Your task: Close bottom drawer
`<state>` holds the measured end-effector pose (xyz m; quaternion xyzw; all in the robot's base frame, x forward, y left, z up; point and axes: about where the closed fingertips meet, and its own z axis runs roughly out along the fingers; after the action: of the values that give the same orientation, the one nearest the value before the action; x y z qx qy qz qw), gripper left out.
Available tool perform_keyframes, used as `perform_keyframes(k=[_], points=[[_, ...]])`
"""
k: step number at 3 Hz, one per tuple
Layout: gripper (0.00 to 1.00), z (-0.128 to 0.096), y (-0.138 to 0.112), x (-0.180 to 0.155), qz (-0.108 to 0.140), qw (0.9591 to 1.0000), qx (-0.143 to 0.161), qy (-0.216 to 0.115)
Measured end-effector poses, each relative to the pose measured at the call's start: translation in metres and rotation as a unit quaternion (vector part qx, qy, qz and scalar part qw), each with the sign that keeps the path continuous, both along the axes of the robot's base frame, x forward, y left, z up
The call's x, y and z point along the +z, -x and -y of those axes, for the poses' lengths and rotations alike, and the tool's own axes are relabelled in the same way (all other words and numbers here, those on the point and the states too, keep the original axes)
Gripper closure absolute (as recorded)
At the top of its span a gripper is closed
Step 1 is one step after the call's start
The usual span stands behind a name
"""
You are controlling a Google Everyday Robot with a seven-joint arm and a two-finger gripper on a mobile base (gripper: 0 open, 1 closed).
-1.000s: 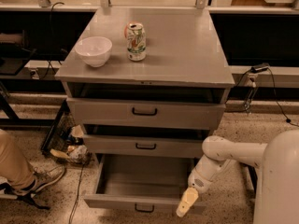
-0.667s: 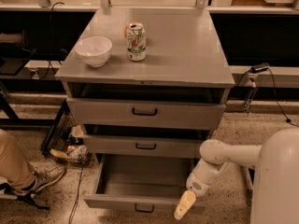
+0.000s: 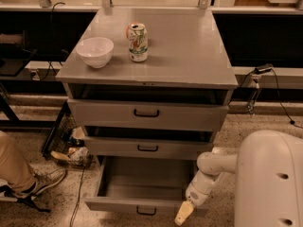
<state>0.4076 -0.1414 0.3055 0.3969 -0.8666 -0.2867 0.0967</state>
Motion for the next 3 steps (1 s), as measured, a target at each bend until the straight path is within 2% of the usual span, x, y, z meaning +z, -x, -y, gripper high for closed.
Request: perform_keyframes(k=[1, 2, 3], points=[[0.58, 0.0, 0.0, -0.029, -0.011, 0.9999, -0.01, 0.009], [0.8, 0.001, 0.002, -0.054, -0.008, 0.9993, -0.026, 0.027], [1.0, -0.001, 0.001, -0.101, 0.014, 0.9977, -0.048, 0.046]])
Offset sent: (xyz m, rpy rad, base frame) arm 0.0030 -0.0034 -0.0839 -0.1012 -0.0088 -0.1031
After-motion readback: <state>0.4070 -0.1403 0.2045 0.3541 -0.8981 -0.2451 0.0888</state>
